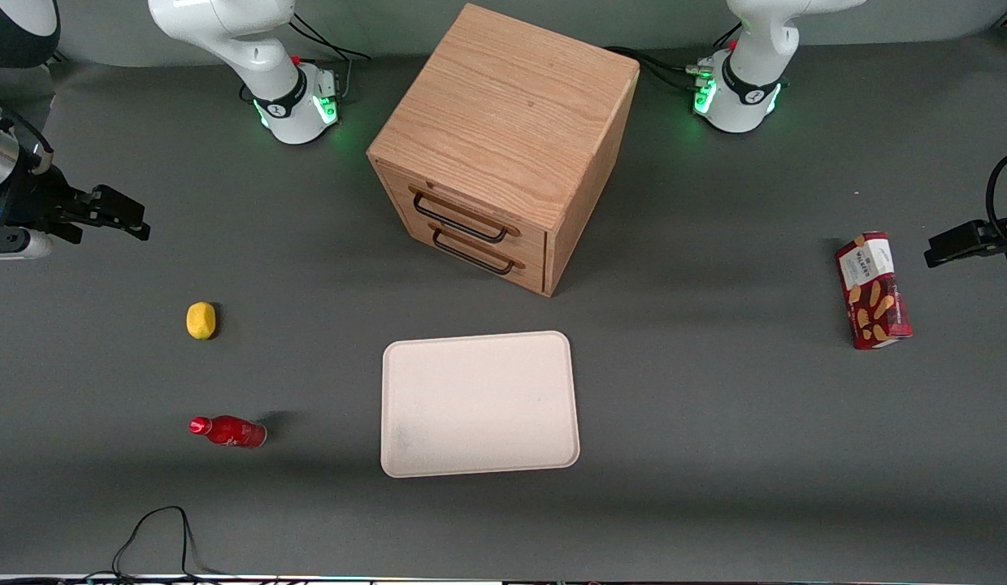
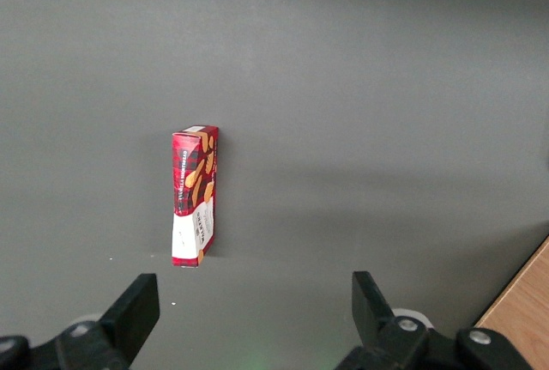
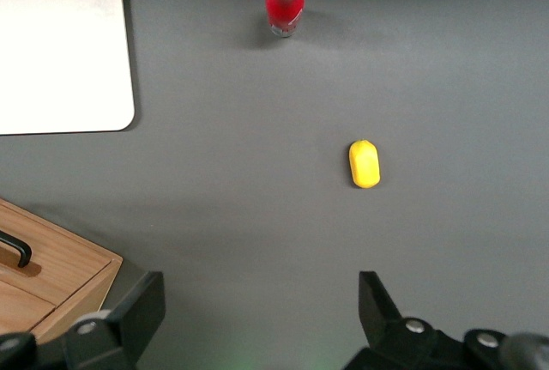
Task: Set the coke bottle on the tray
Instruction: 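Move the open right gripper down toward the red Coca-Cola bottle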
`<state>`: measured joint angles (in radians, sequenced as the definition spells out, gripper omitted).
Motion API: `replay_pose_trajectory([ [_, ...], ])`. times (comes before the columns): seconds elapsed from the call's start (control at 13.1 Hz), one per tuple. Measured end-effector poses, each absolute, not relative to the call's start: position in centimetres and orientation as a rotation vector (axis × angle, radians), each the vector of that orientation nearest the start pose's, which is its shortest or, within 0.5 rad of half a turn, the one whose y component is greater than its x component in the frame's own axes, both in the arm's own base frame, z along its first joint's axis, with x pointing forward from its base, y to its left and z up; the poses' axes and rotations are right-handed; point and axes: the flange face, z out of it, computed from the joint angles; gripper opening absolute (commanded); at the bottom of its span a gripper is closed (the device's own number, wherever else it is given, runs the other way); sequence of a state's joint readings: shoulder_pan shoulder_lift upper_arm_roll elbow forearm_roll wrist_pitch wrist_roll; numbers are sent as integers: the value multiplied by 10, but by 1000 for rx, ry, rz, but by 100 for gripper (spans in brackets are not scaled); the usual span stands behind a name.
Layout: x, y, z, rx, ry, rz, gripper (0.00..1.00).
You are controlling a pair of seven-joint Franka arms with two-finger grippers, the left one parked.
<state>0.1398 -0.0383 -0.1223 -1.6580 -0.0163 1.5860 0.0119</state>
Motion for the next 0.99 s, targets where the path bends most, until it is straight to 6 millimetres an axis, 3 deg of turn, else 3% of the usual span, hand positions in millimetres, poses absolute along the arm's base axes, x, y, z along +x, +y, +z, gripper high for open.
replay_pose_trajectory([
  [0.46,555,10,603,-3148,-10,48,100],
  [0.69,590,14,599,-3161,-16,24,100],
  [0.99,652,12,558,-3189,-93,50,100],
])
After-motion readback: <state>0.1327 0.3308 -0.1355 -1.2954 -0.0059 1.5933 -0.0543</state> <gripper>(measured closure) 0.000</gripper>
